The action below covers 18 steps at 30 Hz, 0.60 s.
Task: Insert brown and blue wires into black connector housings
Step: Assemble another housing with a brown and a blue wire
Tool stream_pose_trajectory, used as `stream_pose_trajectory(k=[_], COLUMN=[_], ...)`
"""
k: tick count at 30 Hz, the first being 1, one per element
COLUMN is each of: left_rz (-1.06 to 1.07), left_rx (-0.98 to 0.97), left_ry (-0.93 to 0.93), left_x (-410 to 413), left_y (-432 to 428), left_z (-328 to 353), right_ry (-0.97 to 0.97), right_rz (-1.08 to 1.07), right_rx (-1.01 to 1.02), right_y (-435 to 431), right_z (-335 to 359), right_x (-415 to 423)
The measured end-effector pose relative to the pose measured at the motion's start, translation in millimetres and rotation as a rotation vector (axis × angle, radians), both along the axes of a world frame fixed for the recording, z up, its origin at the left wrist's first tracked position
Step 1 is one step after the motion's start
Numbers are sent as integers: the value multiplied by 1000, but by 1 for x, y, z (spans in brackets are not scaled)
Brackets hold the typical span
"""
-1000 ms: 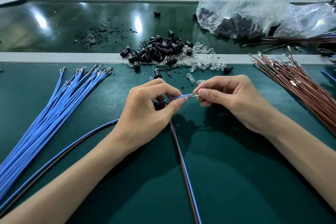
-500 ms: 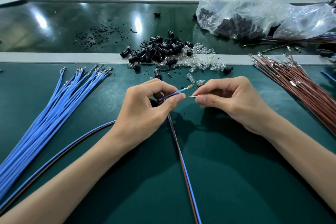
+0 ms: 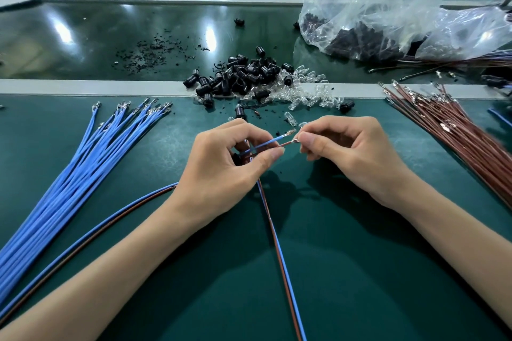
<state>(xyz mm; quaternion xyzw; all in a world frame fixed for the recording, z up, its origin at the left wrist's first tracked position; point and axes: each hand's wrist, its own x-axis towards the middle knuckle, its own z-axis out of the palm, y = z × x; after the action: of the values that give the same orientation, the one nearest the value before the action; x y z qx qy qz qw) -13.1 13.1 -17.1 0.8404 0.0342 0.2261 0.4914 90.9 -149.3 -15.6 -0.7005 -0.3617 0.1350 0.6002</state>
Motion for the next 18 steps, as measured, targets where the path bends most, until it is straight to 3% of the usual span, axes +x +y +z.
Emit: stream_pose_trajectory(k=[11, 18], left_rz=[51, 40], left_rx=[118, 81], left_ry=[-46, -8], left_x=[1, 2], left_y=[-1, 0], left_z=[-1, 0], right_ry=[-145, -153], right_rz=[-44, -22], right_rx=[-93, -45], right_y=[1, 1], right_z=[-3, -1], right_x=[0, -1])
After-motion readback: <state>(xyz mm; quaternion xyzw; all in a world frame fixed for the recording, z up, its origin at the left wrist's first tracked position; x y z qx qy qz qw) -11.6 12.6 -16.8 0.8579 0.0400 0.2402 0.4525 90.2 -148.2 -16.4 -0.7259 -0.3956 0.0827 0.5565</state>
